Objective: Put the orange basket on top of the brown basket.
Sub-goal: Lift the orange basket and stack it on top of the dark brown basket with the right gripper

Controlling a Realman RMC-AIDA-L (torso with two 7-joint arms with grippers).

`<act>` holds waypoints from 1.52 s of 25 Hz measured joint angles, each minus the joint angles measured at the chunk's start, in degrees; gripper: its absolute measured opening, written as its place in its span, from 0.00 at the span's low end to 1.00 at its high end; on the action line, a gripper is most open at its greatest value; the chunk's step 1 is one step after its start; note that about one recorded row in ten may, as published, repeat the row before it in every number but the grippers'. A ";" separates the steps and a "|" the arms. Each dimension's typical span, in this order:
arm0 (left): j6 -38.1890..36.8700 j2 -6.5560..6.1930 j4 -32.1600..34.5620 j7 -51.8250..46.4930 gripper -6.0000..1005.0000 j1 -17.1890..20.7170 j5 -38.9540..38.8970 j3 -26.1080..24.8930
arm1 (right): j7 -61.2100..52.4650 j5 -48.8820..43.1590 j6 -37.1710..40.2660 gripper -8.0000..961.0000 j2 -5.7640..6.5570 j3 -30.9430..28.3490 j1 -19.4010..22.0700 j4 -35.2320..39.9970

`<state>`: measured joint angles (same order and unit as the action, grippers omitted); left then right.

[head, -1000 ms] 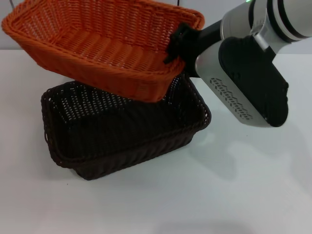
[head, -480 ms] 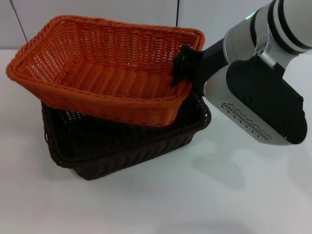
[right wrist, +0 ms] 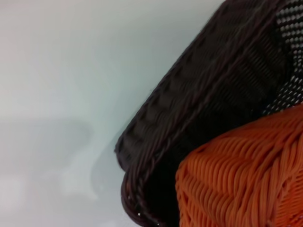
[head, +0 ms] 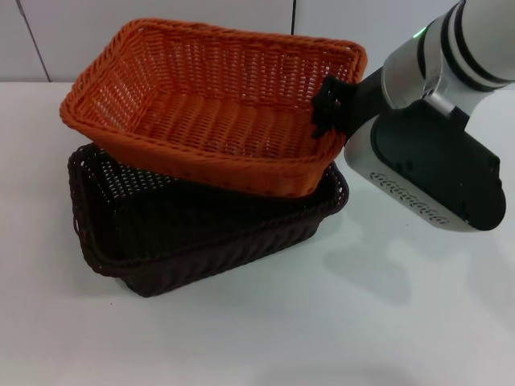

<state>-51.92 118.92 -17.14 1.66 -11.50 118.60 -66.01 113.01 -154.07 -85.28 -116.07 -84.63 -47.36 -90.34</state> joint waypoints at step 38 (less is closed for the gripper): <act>2.30 -0.26 2.21 0.03 0.79 -1.51 -0.04 -0.12 | -15.19 -8.46 3.17 0.21 -2.79 13.43 4.84 -3.42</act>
<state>-49.62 118.66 -14.93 1.70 -13.01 118.56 -66.13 97.82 -162.53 -82.11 -118.86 -71.20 -42.53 -93.76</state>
